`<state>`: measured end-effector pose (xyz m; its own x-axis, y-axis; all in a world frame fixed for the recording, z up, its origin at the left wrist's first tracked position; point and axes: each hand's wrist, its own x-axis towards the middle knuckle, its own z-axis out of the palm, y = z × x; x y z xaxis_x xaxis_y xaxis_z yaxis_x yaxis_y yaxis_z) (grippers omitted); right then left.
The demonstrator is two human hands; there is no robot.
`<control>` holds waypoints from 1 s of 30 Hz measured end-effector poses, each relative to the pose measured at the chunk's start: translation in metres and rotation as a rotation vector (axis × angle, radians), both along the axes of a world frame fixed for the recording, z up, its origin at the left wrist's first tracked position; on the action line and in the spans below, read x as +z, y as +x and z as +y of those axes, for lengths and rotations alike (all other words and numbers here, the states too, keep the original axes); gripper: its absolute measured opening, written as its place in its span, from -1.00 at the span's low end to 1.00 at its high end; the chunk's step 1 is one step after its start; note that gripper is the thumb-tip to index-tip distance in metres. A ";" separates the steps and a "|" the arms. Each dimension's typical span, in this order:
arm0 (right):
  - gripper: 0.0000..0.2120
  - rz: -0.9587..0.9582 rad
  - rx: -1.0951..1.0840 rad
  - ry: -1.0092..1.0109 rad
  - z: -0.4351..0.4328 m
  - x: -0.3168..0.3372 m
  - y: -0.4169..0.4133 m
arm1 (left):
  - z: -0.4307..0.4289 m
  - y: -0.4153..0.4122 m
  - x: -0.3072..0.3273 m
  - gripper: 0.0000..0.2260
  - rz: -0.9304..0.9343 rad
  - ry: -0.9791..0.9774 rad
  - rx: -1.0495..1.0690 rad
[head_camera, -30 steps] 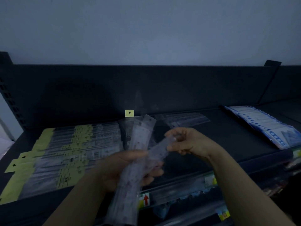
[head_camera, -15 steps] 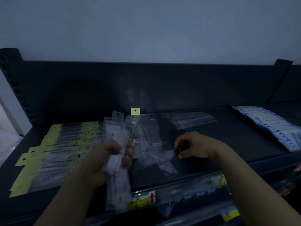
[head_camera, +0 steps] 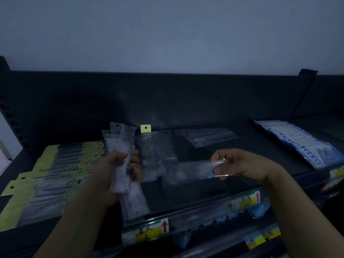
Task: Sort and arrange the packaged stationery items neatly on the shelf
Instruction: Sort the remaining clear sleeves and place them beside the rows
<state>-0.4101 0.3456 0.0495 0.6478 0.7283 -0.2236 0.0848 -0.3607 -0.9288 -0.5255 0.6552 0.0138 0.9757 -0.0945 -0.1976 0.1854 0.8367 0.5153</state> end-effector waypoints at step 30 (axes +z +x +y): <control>-0.55 0.188 -0.283 0.139 0.084 -0.004 -0.057 | -0.093 0.022 0.017 -0.58 -0.122 0.237 0.394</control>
